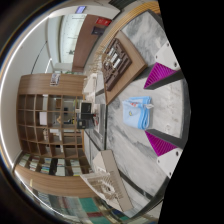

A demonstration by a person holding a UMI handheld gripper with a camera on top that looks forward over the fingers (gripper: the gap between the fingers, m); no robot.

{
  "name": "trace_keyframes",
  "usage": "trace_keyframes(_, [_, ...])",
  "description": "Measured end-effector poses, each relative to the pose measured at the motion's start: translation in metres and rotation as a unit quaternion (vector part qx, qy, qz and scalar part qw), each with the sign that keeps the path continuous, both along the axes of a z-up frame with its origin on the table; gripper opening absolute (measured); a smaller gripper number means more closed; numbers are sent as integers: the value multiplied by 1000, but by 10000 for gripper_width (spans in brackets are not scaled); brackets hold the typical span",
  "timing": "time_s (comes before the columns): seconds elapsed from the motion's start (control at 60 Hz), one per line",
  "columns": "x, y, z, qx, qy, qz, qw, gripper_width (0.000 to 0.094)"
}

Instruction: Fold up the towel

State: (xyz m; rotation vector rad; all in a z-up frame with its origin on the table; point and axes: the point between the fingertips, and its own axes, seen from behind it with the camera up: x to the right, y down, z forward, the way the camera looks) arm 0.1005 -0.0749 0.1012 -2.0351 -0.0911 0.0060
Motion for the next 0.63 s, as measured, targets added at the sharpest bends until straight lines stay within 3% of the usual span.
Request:
trace_keyframes(0.1, [-22, -26, 12, 19, 2, 14, 1000, 834])
trace_keyframes(0.217, [-28, -46, 14, 9, 31, 21, 999, 829])
trace_keyframes(0.367, [-25, -52, 31, 50, -38, 42, 997, 824])
trace_keyframes(0.433, [-36, -55, 23, 35, -18, 63, 997, 811])
trace_keyframes(0.55, [-32, -53, 9, 17, -7, 57, 998, 805])
trace_keyframes(0.633, [-39, -55, 0, 5, 9, 73, 997, 793])
